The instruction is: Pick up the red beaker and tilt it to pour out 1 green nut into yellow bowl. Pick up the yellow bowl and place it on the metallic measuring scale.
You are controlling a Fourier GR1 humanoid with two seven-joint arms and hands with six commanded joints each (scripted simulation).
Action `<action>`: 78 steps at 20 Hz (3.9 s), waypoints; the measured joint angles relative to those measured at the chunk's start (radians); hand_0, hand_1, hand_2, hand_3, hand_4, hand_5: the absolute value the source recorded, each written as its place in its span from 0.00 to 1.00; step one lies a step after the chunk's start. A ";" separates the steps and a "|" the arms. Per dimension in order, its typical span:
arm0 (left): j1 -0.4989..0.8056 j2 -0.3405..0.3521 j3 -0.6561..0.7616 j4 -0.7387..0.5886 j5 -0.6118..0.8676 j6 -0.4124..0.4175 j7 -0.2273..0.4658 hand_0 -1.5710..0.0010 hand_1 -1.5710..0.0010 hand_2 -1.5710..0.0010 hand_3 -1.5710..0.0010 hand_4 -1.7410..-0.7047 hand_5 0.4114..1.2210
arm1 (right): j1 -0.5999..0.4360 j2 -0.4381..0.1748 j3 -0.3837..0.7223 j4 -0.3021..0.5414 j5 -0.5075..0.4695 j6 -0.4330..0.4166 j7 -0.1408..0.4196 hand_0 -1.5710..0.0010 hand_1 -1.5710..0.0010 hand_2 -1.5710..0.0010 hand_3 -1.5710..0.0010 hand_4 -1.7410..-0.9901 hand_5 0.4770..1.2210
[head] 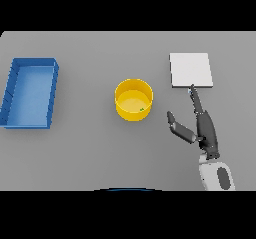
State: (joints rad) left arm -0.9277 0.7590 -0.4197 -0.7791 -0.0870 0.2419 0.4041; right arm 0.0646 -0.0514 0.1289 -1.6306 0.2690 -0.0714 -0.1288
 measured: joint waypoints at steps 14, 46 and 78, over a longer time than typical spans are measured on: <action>0.369 0.045 -0.093 -0.332 0.120 0.233 0.176 0.00 0.00 0.00 0.01 0.07 0.61 | 0.027 -0.001 0.014 -0.032 0.011 0.002 0.002 1.00 1.00 1.00 1.00 0.72 0.26; 0.369 0.102 -0.101 -0.404 0.273 -0.027 0.091 1.00 1.00 1.00 1.00 0.92 0.38 | -0.344 -0.283 0.245 0.081 0.375 0.257 0.093 1.00 1.00 1.00 1.00 0.62 0.25; 0.366 0.113 -0.097 -0.387 0.269 -0.039 0.048 1.00 1.00 1.00 1.00 0.91 0.38 | -0.761 -0.223 0.530 0.542 0.548 0.541 -0.009 0.84 0.85 0.85 0.84 0.47 0.57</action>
State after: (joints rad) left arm -0.5621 0.8724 -0.5169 -1.1663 0.1817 0.2032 0.4516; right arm -0.6964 -0.2746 0.6589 -1.0887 0.8174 0.4698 -0.1376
